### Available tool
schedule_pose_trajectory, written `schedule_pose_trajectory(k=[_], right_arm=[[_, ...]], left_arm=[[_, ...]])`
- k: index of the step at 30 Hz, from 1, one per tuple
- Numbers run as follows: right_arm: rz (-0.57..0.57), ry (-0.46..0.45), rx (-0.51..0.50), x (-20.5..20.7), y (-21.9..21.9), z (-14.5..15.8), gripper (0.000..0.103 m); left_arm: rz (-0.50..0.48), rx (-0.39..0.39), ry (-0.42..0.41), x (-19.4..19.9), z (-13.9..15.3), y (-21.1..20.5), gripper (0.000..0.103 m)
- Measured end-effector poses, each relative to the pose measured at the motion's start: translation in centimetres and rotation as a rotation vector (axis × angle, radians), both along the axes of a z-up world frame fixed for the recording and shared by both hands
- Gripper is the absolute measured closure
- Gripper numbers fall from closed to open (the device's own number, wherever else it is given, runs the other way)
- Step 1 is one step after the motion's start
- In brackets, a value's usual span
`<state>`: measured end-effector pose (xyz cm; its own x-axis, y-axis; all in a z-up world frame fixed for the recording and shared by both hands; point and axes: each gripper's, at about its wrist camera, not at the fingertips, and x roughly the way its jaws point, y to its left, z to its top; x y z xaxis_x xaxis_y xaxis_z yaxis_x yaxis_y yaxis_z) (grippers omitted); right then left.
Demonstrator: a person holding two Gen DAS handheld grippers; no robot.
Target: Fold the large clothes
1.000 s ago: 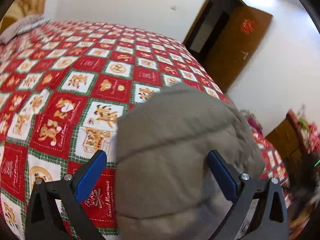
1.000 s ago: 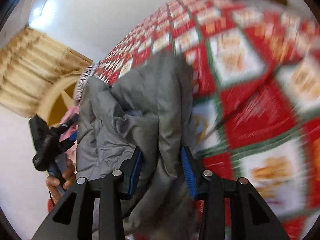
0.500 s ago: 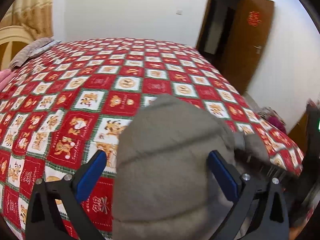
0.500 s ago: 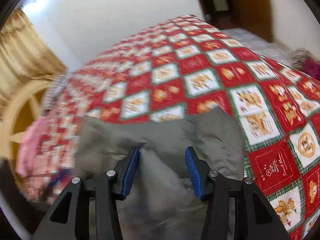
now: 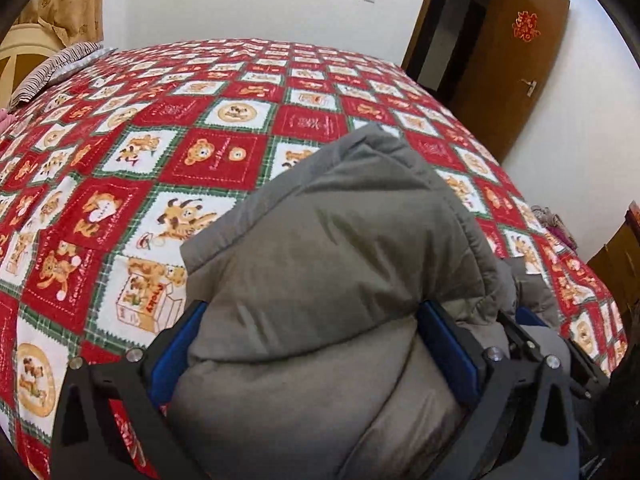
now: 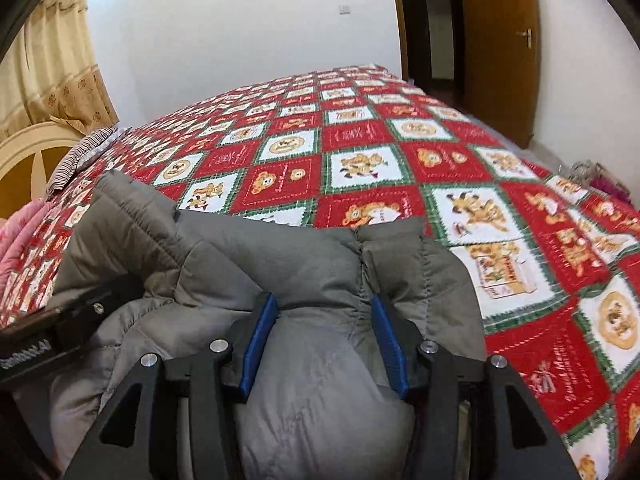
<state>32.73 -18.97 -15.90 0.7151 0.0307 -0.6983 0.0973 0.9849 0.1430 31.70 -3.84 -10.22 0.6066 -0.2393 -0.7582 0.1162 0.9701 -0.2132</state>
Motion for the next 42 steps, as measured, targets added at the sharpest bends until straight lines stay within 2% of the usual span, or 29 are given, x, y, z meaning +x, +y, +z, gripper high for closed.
schedule_pose_trajectory(k=[13,18,20,23,25,29,31,34,37,40,42], right_arm=[[0.006,0.042,0.026,2.1,-0.2,-1.3,0.05],[0.01,0.046,0.001,1.8,0.2,-1.0,0.05],[0.029,0.068,-0.007,1.8,0.2,-0.8,0.05],[0.099,0.118,-0.056,1.2,0.4,1.0,0.05],[0.094,0.069,-0.037,-0.6,-0.1,2.8,0.05],[0.162,-0.034,-0.038,-5.7,0.6,6.0,0.05],[0.185,-0.018,-0.058,-6.5,1.3,5.6,0.05],[0.175,0.034,-0.071,-6.6,1.3,3.1,0.05],[0.154,0.044,-0.002,-6.4,0.0,1.4,0.05],[0.149,0.055,0.088,-6.0,-1.4,-0.2,0.049],[0.153,0.046,0.101,-6.0,-1.6,-0.6,0.049]], left_arm=[[0.031,0.151,-0.002,1.1,-1.5,-2.4,0.0],[0.022,0.152,0.022,0.9,-1.1,-2.3,0.0],[-0.01,0.148,0.048,0.7,-0.6,-2.0,0.0],[-0.05,0.137,0.061,0.4,0.8,-1.0,0.0],[-0.055,0.158,0.042,0.1,2.1,-0.6,0.0],[-0.071,0.254,-0.063,0.4,4.9,-0.6,0.0],[-0.072,0.316,-0.088,1.6,5.0,-1.5,0.0],[-0.103,0.358,-0.073,3.7,3.6,-3.2,0.0],[-0.115,0.348,-0.039,4.7,1.8,-4.3,0.0],[-0.121,0.35,-0.044,4.8,0.1,-5.9,0.0],[-0.118,0.367,-0.062,4.4,-0.6,-6.6,0.0]])
